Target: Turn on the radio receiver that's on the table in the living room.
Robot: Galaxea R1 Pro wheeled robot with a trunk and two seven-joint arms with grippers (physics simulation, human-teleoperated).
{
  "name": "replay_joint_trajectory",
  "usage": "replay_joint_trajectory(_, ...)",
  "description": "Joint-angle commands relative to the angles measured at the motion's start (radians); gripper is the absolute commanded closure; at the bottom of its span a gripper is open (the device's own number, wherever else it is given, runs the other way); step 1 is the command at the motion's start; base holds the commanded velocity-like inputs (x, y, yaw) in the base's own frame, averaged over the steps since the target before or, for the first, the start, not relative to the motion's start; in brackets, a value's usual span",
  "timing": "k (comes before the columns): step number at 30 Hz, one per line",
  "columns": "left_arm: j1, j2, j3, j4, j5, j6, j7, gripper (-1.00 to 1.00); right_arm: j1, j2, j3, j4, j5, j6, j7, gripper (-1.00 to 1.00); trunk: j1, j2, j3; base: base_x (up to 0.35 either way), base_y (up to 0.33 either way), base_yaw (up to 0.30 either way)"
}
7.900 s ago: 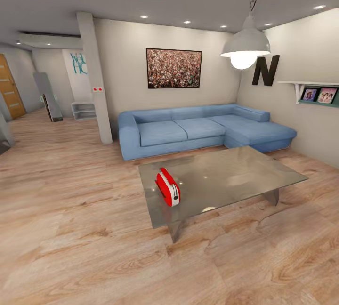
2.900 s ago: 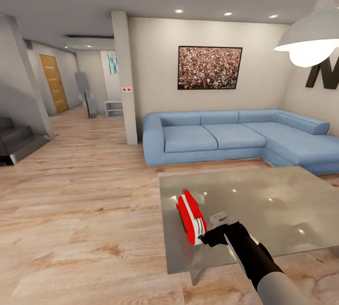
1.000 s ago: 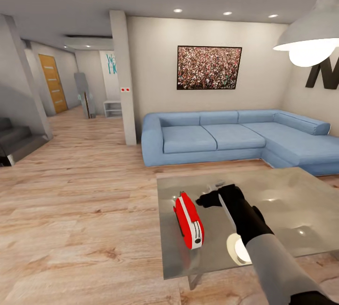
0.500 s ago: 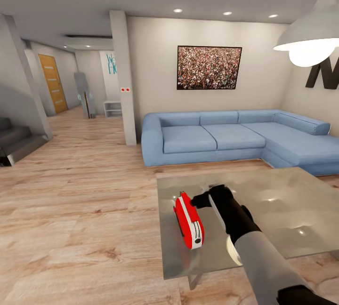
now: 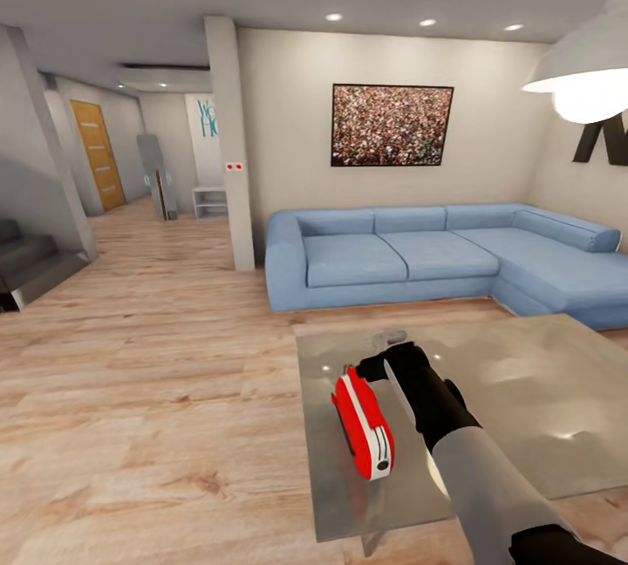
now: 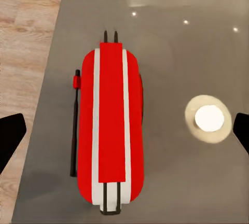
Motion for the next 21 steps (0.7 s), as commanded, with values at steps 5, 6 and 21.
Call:
replay_joint_trajectory(5,0.0,0.0,0.001,0.0,0.0,-0.001,0.0,-1.0,0.0,0.0,0.0,0.0,0.0,0.0,0.002,-1.0,0.0,0.0,0.0,0.043,0.03,0.0)
replay_joint_trajectory(6,0.0,0.0,0.001,0.0,0.0,-0.001,0.0,-1.0,0.0,0.0,0.0,0.0,0.0,0.0,0.002,-1.0,0.0,0.0,0.0,0.01,0.007,0.0)
replay_joint_trajectory(21,0.0,0.003,0.001,0.0,0.0,-0.001,0.0,-1.0,0.0,-0.001,0.0,0.006,-0.004,0.009,0.002,-1.0,0.0,0.0,0.0,0.001,0.062,0.0)
